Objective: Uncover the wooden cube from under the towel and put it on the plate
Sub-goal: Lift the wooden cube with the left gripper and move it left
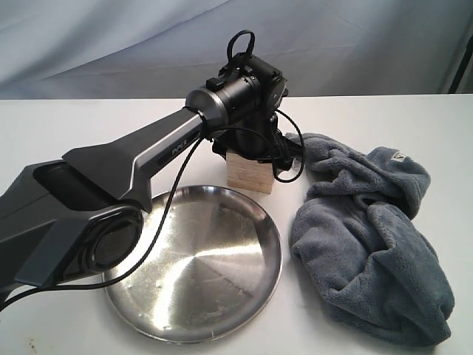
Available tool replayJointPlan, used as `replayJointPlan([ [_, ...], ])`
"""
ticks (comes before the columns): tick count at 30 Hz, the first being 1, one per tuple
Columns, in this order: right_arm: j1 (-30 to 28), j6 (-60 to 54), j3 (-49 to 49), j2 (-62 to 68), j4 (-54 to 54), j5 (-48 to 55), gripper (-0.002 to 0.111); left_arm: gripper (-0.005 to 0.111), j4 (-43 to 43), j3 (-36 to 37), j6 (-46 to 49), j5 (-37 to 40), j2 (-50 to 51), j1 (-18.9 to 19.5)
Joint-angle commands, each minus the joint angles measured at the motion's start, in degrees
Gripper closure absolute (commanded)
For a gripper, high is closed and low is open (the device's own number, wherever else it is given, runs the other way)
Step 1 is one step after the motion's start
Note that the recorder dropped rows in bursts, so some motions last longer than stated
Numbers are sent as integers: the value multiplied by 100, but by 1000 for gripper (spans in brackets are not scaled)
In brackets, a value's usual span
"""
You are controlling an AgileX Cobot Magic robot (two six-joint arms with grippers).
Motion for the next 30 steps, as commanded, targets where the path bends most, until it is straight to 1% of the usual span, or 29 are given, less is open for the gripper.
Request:
replayJointPlan([
  [1,0,23,15,-37,28,68,105,106,-70,-170,10,-4,-6,-12],
  [7,0,23,15,-37,28,68,105,106,-108,-466,252,-4,-62,-12],
  [16,0,23,15,-37,28,68,105,107,-266,-476,293,-4,-681,-12],
  [22,0,23,15,-37,28,68,105,107,-1020,-430,598,-4,-1218,-22],
  [26,0,23,15,-37,28,68,105,107,-1020,16,740,-4,-1504,-22],
  [29,0,23,15,-37,28,68,105,107,-978,683,777,-4,-1830,-22],
  [30,0,23,15,-37,28,68,105,107,-960,1028,859,-4,-2007,-22],
])
